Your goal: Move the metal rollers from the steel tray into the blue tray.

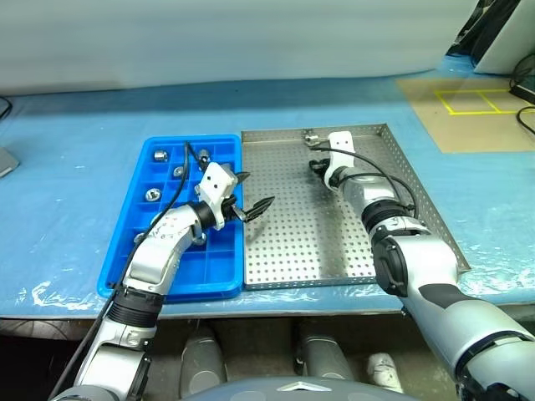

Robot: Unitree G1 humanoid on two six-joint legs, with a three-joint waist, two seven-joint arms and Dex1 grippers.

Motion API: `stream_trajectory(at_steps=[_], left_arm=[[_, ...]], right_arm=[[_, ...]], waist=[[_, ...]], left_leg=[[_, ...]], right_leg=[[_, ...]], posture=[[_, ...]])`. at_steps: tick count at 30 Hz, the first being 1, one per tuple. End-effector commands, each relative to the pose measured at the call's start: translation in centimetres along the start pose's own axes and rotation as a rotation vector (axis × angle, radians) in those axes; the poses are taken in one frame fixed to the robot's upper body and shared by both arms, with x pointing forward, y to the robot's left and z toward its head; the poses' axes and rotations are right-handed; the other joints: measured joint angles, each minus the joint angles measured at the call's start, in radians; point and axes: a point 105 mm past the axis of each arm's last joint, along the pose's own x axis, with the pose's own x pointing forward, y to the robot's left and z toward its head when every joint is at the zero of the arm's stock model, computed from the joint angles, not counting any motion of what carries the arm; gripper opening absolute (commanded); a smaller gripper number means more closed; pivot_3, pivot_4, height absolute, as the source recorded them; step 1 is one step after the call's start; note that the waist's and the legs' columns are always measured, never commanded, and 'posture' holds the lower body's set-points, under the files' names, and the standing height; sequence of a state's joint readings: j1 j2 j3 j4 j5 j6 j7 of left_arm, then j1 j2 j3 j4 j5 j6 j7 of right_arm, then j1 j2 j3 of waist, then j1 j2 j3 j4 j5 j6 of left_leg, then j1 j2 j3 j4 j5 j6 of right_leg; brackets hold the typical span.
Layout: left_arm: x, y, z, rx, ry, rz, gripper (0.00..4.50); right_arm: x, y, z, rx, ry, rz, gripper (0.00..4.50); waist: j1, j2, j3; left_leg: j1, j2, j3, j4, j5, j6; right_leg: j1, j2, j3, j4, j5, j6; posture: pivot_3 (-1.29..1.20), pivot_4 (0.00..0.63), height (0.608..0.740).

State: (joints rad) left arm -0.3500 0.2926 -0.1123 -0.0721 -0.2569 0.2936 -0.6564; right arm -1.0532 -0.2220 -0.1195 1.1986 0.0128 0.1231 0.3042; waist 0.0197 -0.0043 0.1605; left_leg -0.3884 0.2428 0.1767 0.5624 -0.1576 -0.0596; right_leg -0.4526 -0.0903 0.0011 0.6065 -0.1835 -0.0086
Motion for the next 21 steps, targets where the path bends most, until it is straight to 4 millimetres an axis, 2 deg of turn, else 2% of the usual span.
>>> stream_trajectory(at_steps=[1,6,7,10,17,21], left_arm=[[-0.9,1.3,2.2,0.043,-0.07,0.073,4.5],[-2.5,2.7,3.0,0.074,-0.081,0.175,4.5],[-3.0,2.8,3.0,0.082,-0.074,0.194,4.5],[-4.3,2.7,2.9,0.087,-0.06,0.24,4.5],[-8.4,1.8,2.5,0.08,-0.028,0.414,4.5],[-10.2,1.7,2.9,0.092,-0.02,0.508,4.5]], right_arm=[[-0.1,-0.1,3.4,-0.041,-0.124,-0.023,1.14],[0.0,-0.5,6.3,0.02,-0.187,-0.089,1.14],[0.0,-0.9,6.7,0.034,-0.187,-0.121,1.3],[-0.1,-1.3,7.9,0.073,-0.2,-0.169,2.05],[-0.3,-2.2,9.1,0.242,-0.186,-0.263,4.46],[-0.7,-3.0,9.3,0.266,-0.173,-0.364,4.46]], waist=[[0.004,0.0,0.0],[0.015,0.0,0.0],[0.016,0.0,0.0],[0.028,0.0,0.0],[0.083,0.001,0.001],[0.121,0.001,0.001]], left_leg=[[-0.001,0.0,0.0,0.0,0.0,0.0],[-0.001,0.0,0.0,0.0,0.0,0.0],[-0.001,0.0,0.0,0.0,0.0,0.0],[-0.001,0.0,0.0,-0.001,0.0,0.0],[-0.007,0.001,-0.001,-0.002,0.0,0.0],[-0.01,0.001,-0.003,-0.001,0.0,0.0]], right_leg=[[-0.001,0.0,0.0,0.0,0.0,0.0],[-0.001,0.0,0.0,0.0,0.0,0.0],[-0.001,0.0,0.0,0.0,0.0,0.0],[-0.001,0.0,-0.001,0.0,0.0,0.0],[-0.006,-0.001,-0.003,-0.001,-0.002,-0.001],[-0.007,-0.001,-0.006,0.0,-0.002,-0.001]], posture=[[-0.03,0.15,0.74],[0.07,0.15,0.74],[0.11,0.15,0.74],[0.21,0.15,0.74],[0.4,0.15,0.74],[0.49,0.15,0.74]])
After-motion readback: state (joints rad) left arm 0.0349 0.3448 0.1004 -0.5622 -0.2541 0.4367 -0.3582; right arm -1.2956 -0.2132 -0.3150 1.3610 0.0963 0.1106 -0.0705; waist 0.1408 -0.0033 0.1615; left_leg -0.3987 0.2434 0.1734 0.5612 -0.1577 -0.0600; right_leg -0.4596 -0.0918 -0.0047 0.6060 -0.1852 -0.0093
